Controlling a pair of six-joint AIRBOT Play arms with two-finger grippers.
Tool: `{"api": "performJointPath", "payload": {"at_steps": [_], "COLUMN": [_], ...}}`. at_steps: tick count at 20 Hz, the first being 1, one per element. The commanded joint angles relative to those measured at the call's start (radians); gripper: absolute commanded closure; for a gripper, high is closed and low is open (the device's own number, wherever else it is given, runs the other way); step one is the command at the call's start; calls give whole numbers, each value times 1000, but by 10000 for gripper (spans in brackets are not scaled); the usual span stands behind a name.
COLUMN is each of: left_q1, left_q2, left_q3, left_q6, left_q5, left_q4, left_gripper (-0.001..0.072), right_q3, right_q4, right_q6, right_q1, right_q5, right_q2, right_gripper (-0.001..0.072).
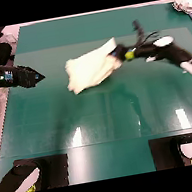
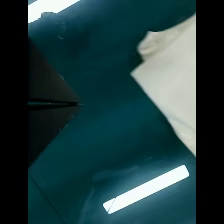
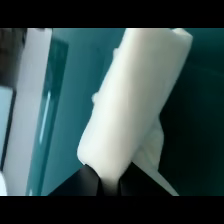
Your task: Fold the shirts.
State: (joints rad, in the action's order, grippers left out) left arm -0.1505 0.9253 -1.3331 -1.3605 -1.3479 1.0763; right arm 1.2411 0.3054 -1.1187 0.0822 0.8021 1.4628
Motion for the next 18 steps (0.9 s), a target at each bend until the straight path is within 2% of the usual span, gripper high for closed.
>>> {"api": "performJointPath", "payload": {"at_steps": [1,4,7,10,11,14,18], "left_q1": [0,-1,-1,-1,-1,-1,-1], "left_q2": [-1,-1,-1,-1,-1,-1,-1], "left_q3": [-1,-1,-1,-1,-1,-1,-1], "left_q6": [-2,-20,-37,-56,-57,-63,-76], "left_q5": [-24,-27,-32,-32,-30,-51,-68], "left_q4": [-72,-128,-182,-229,-240,-254,-254], "left_gripper": [684,684,684,684,684,684,684], "right_q3": [1,0,0,-1,-12,-74,-96], "right_q4": [-24,-16,-1,175,203,256,509], "right_q6": [-117,-162,-178,-262,-321,-328,-343], "right_q1": [-241,-504,-782,-1011,-1061,-1178,-1236], "right_q5": [-50,-27,77,215,233,319,401], "right_q2": [-138,-203,-226,-210,-201,-199,-207], "right_gripper": [692,692,692,692,692,692,691]}}
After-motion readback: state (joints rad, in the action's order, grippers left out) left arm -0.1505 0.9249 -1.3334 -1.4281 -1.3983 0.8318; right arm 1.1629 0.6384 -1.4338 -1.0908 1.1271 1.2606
